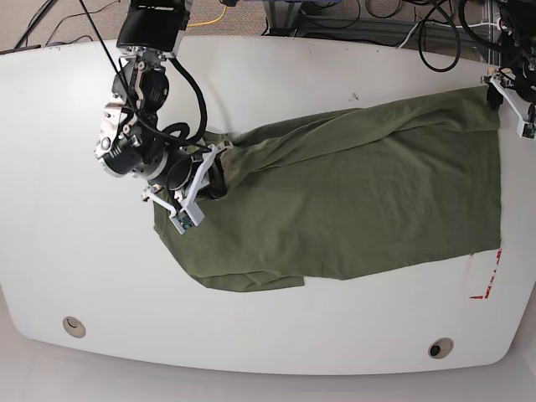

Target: Layout the t-shirt on the table in an organized manner, then fold the t-shirt properly

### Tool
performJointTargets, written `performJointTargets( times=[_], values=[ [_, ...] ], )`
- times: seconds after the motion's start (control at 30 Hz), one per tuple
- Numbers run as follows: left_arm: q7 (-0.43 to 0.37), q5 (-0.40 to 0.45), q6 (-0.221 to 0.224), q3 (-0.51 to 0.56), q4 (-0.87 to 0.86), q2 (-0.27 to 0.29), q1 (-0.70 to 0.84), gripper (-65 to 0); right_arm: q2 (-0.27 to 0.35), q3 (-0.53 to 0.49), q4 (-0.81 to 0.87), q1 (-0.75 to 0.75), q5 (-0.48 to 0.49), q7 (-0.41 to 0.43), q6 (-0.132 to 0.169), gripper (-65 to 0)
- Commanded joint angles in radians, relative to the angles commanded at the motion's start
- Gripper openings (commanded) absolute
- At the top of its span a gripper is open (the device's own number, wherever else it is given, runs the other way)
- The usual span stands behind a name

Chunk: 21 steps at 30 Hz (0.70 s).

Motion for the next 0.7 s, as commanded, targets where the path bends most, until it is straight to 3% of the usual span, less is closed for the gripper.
performJointTargets(
  times=[0.23, 0.57, 0.7],
  values=[
    [0.0, 0.0, 0.0, 0.0, 0.0, 0.0, 0.0, -17.4, 0.0, 0.0, -0.1, 0.087, 0.003, 0.0, 0.0, -65.0],
    [0.0, 0.003, 0.0, 0.057, 0.0, -0.003, 0.0, -17.4, -0.06, 0.0, -0.238, 0.199, -0.003, 0.002, 0.0, -64.5],
    [-0.002, 0.044, 0.0, 0.075, 0.0, 0.002, -0.003, -17.4, -0.078, 0.0, -0.285, 0.216, -0.005, 0.02, -0.002, -56.8]
  ],
)
